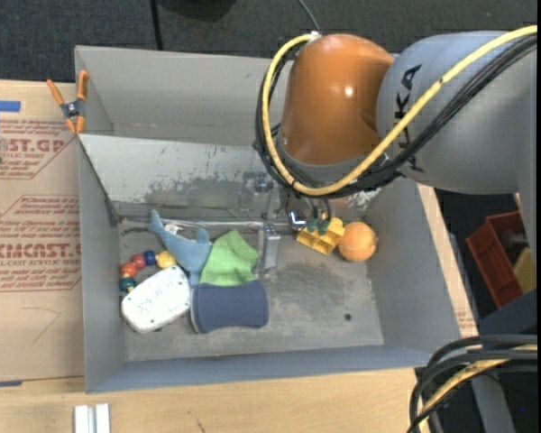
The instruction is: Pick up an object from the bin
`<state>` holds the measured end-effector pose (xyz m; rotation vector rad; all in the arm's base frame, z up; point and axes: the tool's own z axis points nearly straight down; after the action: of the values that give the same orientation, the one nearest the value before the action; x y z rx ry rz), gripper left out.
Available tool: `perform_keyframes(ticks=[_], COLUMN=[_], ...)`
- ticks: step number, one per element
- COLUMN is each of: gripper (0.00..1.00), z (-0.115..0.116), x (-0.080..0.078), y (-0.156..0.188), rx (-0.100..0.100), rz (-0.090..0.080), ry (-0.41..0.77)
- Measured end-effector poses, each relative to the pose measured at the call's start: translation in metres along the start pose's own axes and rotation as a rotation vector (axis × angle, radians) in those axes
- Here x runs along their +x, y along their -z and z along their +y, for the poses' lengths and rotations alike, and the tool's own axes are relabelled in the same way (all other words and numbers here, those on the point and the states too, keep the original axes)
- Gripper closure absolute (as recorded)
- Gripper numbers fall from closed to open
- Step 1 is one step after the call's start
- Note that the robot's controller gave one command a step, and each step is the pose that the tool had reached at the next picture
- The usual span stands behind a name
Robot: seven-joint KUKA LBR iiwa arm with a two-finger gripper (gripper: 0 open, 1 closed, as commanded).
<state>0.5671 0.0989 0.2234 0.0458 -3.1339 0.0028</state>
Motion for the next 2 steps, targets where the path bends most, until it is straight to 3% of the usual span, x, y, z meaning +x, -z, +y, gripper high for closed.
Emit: perform_keyframes(ticks=[1,2], gripper=[0.0,0.0], z=[0.008,0.01], x=[-0.002,0.018], y=[-0.001,-0.053], rx=[-0.008,-0.002], rz=[-0.023,-0.01], ry=[-0.084,0.026])
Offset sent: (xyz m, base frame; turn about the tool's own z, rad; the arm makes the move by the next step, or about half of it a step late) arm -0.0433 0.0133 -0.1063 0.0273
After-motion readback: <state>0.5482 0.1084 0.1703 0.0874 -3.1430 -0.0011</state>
